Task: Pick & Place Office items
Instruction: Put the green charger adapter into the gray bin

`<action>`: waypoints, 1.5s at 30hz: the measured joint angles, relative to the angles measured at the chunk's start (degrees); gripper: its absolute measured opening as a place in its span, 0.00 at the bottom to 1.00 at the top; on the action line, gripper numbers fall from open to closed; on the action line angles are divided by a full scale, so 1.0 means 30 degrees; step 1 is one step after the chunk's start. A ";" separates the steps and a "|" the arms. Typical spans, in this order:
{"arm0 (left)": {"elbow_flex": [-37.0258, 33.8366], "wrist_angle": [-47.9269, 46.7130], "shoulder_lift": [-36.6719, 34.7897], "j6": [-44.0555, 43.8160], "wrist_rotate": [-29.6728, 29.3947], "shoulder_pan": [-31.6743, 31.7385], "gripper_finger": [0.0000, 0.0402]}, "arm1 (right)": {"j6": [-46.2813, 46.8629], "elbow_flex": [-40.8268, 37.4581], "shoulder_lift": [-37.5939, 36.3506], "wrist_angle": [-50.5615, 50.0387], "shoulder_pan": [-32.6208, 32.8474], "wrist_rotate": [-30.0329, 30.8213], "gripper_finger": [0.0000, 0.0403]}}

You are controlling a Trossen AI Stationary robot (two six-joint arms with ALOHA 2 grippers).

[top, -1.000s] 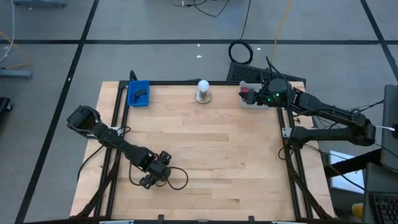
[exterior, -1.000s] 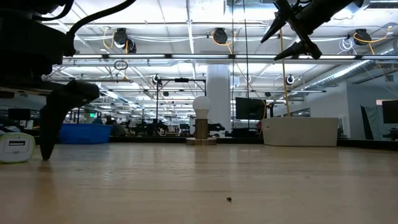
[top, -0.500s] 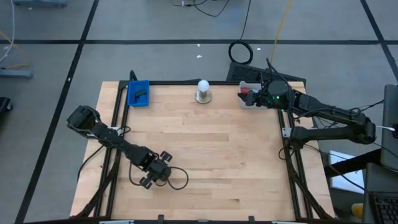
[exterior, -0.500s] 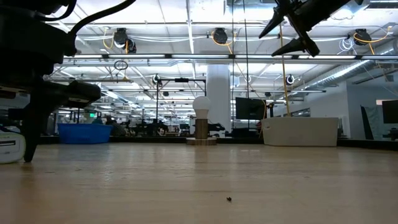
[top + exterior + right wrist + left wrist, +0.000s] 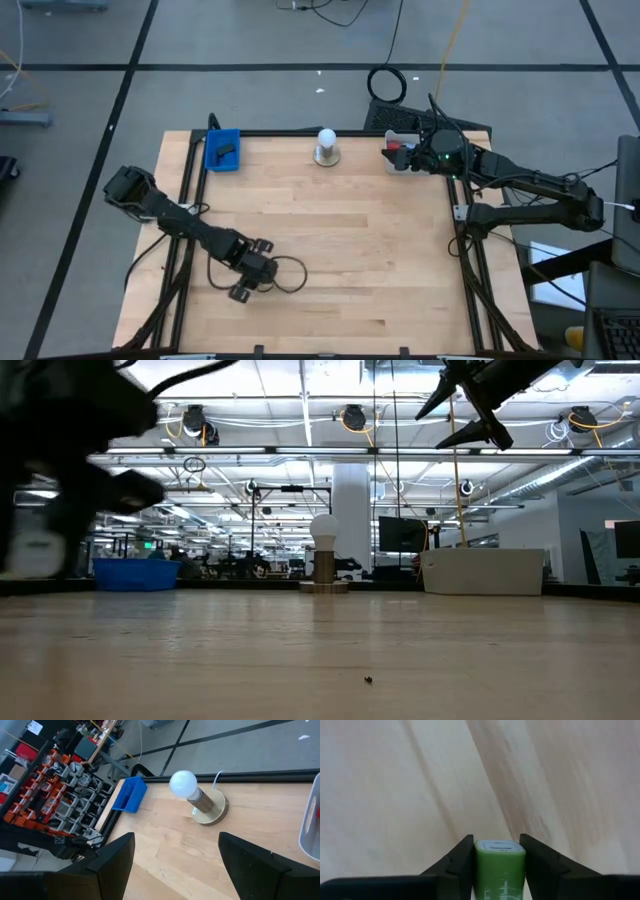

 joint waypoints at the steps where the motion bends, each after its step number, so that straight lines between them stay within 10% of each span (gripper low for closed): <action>1: 0.0126 -0.0043 -0.0161 -0.0233 -0.0108 0.0145 0.33 | -0.0007 0.0000 0.0000 -0.0053 0.0000 -0.0007 0.69; 34: 0.7906 -0.1563 -0.0999 -0.6476 -0.0001 0.6986 0.35 | -0.4991 -0.0003 -0.0444 0.0227 0.2106 -0.0054 0.69; 45: 0.7912 0.2743 -0.0999 -1.1722 0.0501 1.0501 0.33 | -1.0218 0.0000 -0.0947 0.1071 0.2106 -0.0591 0.69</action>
